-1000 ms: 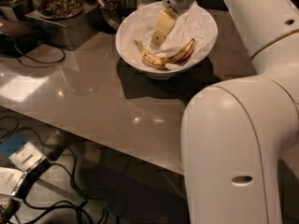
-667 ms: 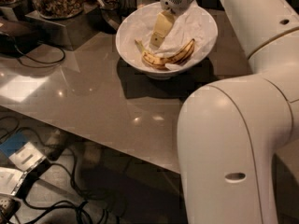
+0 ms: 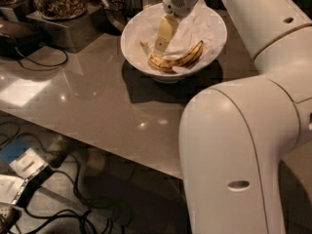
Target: Pick banana from white bowl
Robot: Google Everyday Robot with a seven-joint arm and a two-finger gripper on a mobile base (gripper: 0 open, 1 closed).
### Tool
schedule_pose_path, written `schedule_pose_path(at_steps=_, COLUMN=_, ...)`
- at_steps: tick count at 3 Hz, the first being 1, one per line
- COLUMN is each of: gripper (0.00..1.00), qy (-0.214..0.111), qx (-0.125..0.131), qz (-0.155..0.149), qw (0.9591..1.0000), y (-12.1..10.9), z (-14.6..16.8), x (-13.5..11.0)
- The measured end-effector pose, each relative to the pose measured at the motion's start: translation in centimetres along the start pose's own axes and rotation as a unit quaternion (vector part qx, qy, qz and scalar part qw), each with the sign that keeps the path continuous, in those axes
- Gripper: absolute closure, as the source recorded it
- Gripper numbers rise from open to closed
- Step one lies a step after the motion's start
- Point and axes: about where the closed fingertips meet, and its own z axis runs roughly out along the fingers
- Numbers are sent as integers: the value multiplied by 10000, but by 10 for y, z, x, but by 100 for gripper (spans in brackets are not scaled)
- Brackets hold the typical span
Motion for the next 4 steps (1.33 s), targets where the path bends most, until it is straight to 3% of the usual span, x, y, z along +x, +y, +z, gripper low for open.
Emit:
schedule_pose_path(at_steps=2, gripper=38, qy=267, qx=-41, qz=-33, qw=9996, y=3, z=14, x=9)
schedule_pose_path(at_steps=4, gripper=40, qy=457, qx=-169, qz=-12, qw=9988, y=6, z=33, x=23)
